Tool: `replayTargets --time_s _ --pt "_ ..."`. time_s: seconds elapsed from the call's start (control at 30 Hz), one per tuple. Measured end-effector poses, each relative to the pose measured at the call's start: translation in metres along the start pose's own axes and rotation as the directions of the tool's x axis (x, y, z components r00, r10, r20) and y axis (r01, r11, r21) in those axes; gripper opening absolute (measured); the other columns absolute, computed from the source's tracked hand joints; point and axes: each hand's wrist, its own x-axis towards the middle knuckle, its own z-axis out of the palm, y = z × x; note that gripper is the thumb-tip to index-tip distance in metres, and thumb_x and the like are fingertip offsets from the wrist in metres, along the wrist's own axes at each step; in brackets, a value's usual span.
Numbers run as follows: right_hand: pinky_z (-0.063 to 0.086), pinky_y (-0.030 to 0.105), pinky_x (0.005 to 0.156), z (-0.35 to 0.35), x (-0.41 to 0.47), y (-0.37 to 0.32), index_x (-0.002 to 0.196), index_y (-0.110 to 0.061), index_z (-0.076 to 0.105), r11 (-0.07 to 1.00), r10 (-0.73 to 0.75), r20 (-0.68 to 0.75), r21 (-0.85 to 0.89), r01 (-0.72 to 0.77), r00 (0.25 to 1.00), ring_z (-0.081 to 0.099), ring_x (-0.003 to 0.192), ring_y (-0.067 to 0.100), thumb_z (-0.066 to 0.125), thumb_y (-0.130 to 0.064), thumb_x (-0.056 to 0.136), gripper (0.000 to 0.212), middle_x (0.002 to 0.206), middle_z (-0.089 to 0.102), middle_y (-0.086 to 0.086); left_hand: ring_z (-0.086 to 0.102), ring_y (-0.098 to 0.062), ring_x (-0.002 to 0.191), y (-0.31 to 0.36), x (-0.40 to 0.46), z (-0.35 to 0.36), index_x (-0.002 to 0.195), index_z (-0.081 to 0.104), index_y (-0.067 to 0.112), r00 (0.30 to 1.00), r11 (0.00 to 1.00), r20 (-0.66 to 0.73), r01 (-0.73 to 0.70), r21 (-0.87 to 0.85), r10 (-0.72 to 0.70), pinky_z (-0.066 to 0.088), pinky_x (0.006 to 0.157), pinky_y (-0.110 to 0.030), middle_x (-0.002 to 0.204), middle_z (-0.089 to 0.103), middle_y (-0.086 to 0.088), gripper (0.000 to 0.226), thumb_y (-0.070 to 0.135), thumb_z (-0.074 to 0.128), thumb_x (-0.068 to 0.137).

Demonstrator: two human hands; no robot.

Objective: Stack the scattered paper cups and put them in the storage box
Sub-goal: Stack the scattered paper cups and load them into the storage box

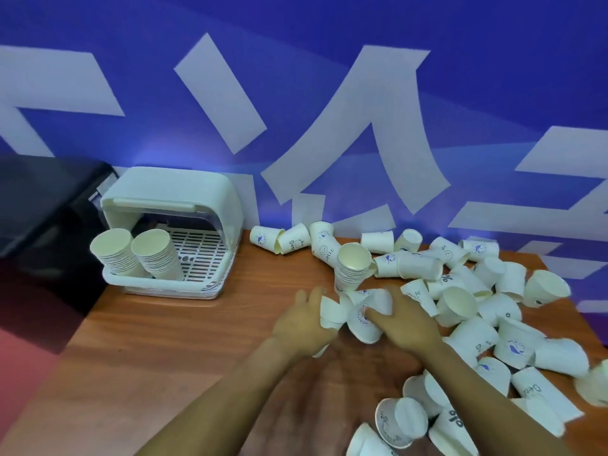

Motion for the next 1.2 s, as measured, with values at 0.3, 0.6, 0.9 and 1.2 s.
replayTargets --time_s 0.3,0.6,0.9,1.2 --pt "0.046 0.034 0.080 0.032 -0.002 -0.078 0.115 -0.027 0.046 0.987 0.014 0.010 0.159 -0.015 1.000 0.057 0.100 0.019 0.064 -0.042 0.081 0.042 0.109 0.061 0.000 0.052 -0.027 0.110 -0.067 -0.028 -0.079 0.137 0.031 0.023 0.996 0.999 -0.082 0.022 0.036 -0.019 0.046 0.088 -0.033 0.130 0.028 -0.005 0.076 0.038 0.071 0.075" --pt "0.039 0.029 0.069 0.068 -0.004 -0.172 0.114 -0.019 0.043 0.984 0.032 -0.023 0.176 -0.027 0.999 0.053 0.090 0.016 0.065 -0.033 0.081 0.042 0.101 0.055 0.001 0.051 -0.025 0.115 -0.135 -0.032 -0.143 0.136 0.033 0.024 0.984 0.994 -0.145 -0.108 0.008 0.108 0.046 0.094 -0.039 0.131 0.032 -0.001 0.075 0.040 0.072 0.075" --pt "0.032 0.027 0.056 0.120 -0.012 -0.238 0.092 -0.014 0.038 0.968 0.082 -0.071 0.244 -0.062 0.994 0.045 0.068 0.013 0.075 -0.037 0.074 0.047 0.081 0.048 -0.002 0.051 -0.024 0.113 -0.213 -0.043 -0.184 0.134 0.034 0.025 0.990 0.991 -0.082 -0.119 -0.055 0.114 0.045 0.093 -0.038 0.126 0.035 0.000 0.073 0.036 0.072 0.073" --pt "0.045 0.029 0.072 0.146 0.002 -0.263 0.141 -0.028 0.023 0.959 0.053 0.020 0.278 -0.057 0.998 0.060 0.094 0.019 0.066 -0.033 0.083 0.073 0.114 0.059 0.003 0.044 -0.022 0.118 -0.235 -0.040 -0.194 0.135 0.036 0.025 0.990 0.994 -0.103 -0.104 -0.045 0.099 0.041 0.094 -0.031 0.127 0.039 0.000 0.077 0.038 0.074 0.069"
